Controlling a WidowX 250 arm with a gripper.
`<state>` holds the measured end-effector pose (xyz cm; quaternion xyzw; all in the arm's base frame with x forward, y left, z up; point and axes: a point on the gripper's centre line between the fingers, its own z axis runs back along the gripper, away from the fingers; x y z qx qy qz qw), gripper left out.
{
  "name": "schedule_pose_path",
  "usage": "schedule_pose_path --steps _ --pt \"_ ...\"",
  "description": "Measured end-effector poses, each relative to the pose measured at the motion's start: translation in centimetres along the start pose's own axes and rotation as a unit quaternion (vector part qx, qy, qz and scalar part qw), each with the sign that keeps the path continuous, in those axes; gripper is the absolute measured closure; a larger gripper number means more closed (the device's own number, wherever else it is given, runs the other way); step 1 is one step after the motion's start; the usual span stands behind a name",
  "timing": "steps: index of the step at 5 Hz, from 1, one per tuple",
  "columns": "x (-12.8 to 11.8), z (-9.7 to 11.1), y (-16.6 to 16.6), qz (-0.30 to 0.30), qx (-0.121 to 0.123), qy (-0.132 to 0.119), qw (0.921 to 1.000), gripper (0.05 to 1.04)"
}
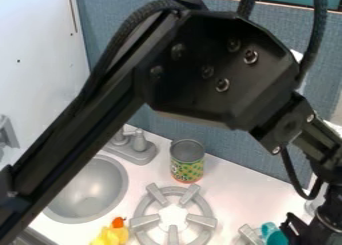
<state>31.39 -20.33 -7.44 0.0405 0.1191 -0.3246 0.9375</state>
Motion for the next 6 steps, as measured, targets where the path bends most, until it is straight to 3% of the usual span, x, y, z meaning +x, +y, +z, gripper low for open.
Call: schedule_pose_path --steps 1,2,3,4,5,6 --pt "-0.1 -0.3 0.0 0.007 0.001 -0.001 1.0000 0.449" --pt "-0.5 0.8 0.4 0.015 0.014 -0.011 0.9997 0.161" --pt "-1.2 3.1 0.9 0.025 0.030 -0.034 0.9986 0.070" --pt "-3.7 5.3 0.8 0.049 0.034 -0.054 0.9968 0.074" --pt "-7.7 6.6 0.2 0.084 0.022 -0.040 0.9954 0.074" --pt "-10.2 6.9 -0.9 0.100 -0.010 -0.028 0.9945 0.074"
